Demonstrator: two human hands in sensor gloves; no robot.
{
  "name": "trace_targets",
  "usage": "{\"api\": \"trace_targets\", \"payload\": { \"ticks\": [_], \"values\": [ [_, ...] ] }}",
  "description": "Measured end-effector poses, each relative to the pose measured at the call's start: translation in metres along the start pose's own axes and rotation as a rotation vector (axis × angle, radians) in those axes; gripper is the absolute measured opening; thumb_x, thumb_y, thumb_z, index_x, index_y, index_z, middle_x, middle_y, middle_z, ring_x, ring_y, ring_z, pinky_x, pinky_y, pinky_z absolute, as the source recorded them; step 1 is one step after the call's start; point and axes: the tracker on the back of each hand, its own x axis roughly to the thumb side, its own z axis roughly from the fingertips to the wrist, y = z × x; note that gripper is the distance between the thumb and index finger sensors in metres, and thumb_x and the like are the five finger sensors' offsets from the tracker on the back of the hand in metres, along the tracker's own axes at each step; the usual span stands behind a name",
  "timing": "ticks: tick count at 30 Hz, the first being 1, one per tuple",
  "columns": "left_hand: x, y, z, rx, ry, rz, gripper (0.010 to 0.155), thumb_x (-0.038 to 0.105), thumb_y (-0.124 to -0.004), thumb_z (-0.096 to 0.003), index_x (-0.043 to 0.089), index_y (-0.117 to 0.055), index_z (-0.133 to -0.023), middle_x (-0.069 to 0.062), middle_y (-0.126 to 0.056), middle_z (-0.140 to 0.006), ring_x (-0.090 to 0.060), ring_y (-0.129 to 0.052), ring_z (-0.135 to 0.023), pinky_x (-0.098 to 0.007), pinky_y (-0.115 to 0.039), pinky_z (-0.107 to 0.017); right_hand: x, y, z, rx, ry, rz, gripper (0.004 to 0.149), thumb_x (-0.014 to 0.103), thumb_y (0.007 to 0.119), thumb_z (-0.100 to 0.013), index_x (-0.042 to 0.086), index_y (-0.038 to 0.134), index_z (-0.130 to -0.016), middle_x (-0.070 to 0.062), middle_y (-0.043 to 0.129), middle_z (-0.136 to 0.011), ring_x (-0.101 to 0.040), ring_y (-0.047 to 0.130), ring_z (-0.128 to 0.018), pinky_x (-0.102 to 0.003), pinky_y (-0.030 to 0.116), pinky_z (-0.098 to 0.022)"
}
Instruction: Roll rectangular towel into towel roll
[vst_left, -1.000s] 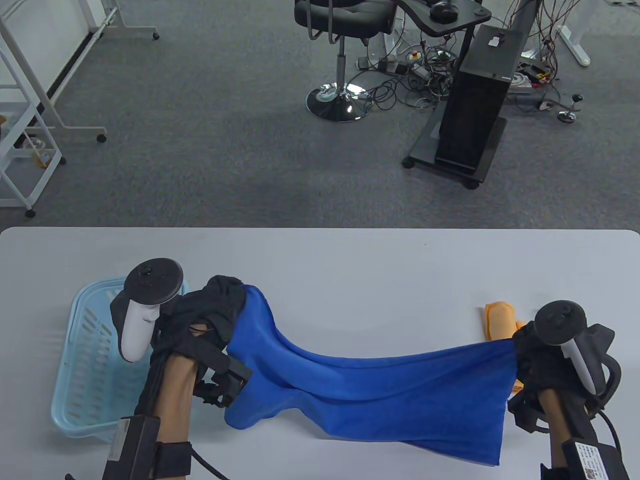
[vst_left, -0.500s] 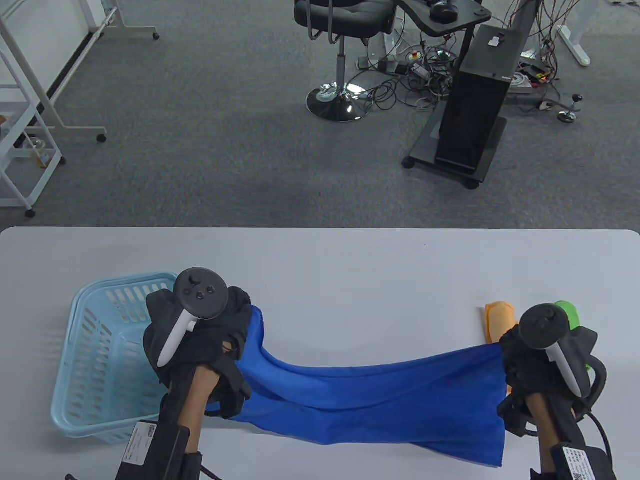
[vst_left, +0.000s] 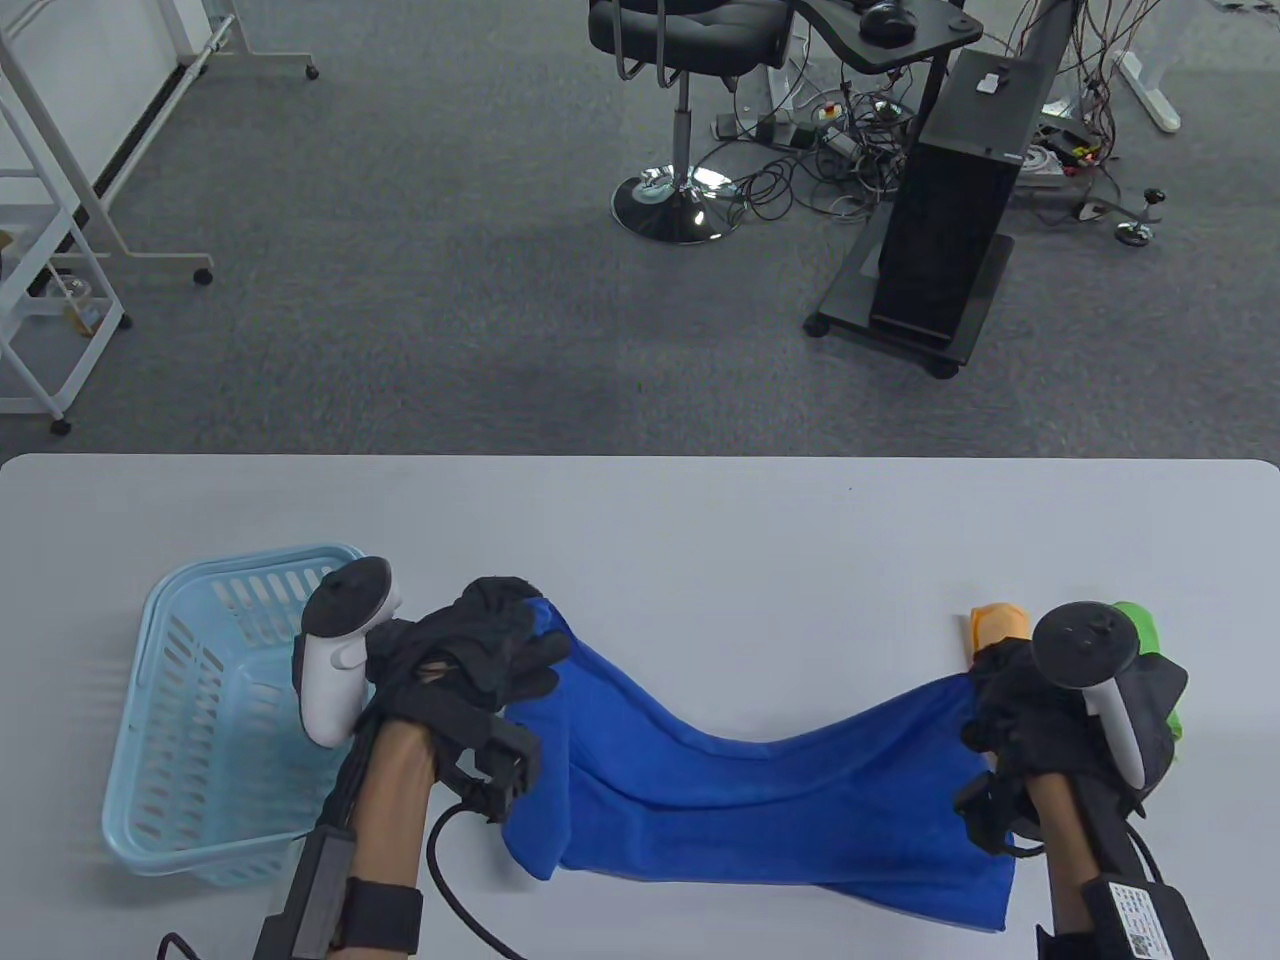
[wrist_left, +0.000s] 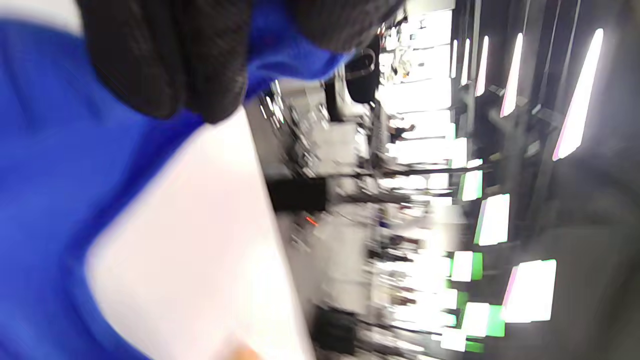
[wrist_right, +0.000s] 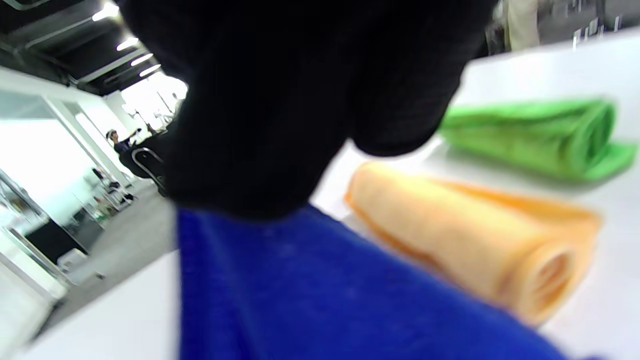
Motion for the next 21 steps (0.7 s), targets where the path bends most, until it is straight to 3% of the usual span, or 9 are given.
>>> {"api": "trace_targets", "payload": {
  "ticks": [2,5,8,10,12,13,15,17,21],
  "values": [
    [0.022,0.005,-0.002,0.163,0.009,-0.334,0.043,0.027,-0.077,-0.0452,0.022,-0.083,-0.087,-0.033,-0.073,-0.099,-0.038,-0.104,-0.059,-0.056,-0.083,-0.041,0.011,-0.005,-0.002,0.043,-0.020,0.011,0.059,0.023,0.078,-0.033,0.009,0.070,-0.090,-0.004,0.086,-0.069,-0.012,0.109,-0.040,-0.039,0.086,-0.047],
    [0.063,0.025,0.006,0.410,-0.006,-0.679,0.042,0.031,-0.079,-0.0423,0.028,-0.087,-0.083,-0.020,-0.089,-0.089,-0.016,-0.106,-0.030,-0.041,-0.089,-0.025,0.030,-0.028,0.000,-0.071,-0.079,0.178,0.062,0.021,0.079,-0.032,0.014,0.070,-0.093,-0.006,0.083,-0.071,-0.013,0.108,-0.046,-0.041,0.084,-0.052],
    [0.088,0.054,0.024,0.597,-0.076,-0.644,0.042,0.029,-0.080,-0.0409,0.024,-0.088,-0.082,-0.018,-0.095,-0.082,-0.017,-0.107,-0.027,-0.042,-0.089,-0.024,0.036,-0.053,0.006,-0.274,-0.123,0.337,0.046,0.023,0.081,-0.030,0.023,0.088,-0.076,-0.004,0.086,-0.064,-0.012,0.108,-0.040,-0.040,0.086,-0.049],
    [0.090,0.076,0.034,0.725,-0.072,-0.656,0.041,0.028,-0.081,-0.0390,0.021,-0.089,-0.079,-0.015,-0.100,-0.064,-0.015,-0.107,-0.020,-0.040,-0.089,-0.020,0.029,-0.063,0.006,-0.395,-0.094,0.399,0.043,0.025,0.083,-0.027,0.021,0.092,-0.069,-0.006,0.088,-0.056,-0.012,0.107,-0.026,-0.040,0.088,-0.040],
    [0.080,0.095,0.035,0.834,0.014,-0.730,0.042,0.028,-0.080,-0.0373,0.021,-0.089,-0.077,-0.014,-0.100,-0.056,-0.011,-0.105,-0.014,-0.037,-0.090,-0.015,0.013,-0.067,0.005,-0.489,-0.030,0.444,0.043,0.027,0.084,-0.024,0.018,0.093,-0.065,-0.007,0.090,-0.049,-0.007,0.103,-0.012,-0.037,0.091,-0.031],
    [0.064,0.114,0.038,0.921,0.155,-0.853,0.042,0.029,-0.079,-0.0364,0.022,-0.089,-0.076,-0.013,-0.101,-0.053,-0.008,-0.105,-0.012,-0.035,-0.091,-0.014,-0.004,-0.072,0.005,-0.534,0.067,0.499,0.043,0.028,0.085,-0.023,0.016,0.094,-0.063,-0.007,0.091,-0.046,-0.005,0.100,-0.004,-0.034,0.092,-0.026],
    [0.040,0.139,0.044,0.964,0.276,-0.921,0.042,0.031,-0.077,-0.0357,0.024,-0.089,-0.076,-0.009,-0.101,-0.051,-0.004,-0.105,-0.010,-0.030,-0.092,-0.013,-0.028,-0.078,0.006,-0.587,0.118,0.493,0.043,0.029,0.085,-0.022,0.015,0.095,-0.061,-0.008,0.092,-0.043,-0.004,0.097,0.002,-0.033,0.093,-0.020],
    [0.023,0.154,0.050,0.980,0.269,-0.816,0.043,0.030,-0.077,-0.0348,0.023,-0.091,-0.075,-0.011,-0.102,-0.050,-0.005,-0.105,-0.008,-0.032,-0.092,-0.012,-0.038,-0.083,0.004,-0.552,0.127,0.495,0.043,0.030,0.084,-0.022,0.016,0.095,-0.061,-0.007,0.092,-0.043,-0.003,0.096,0.004,-0.031,0.093,-0.019],
    [0.024,0.147,0.048,0.995,0.245,-0.888,0.043,0.030,-0.077,-0.0355,0.023,-0.091,-0.076,-0.010,-0.102,-0.051,-0.006,-0.106,-0.010,-0.033,-0.093,-0.014,-0.032,-0.086,0.011,-0.595,0.093,0.465,0.043,0.029,0.084,-0.023,0.015,0.094,-0.062,-0.007,0.091,-0.045,-0.006,0.097,0.000,-0.034,0.092,-0.022]
  ]
}}
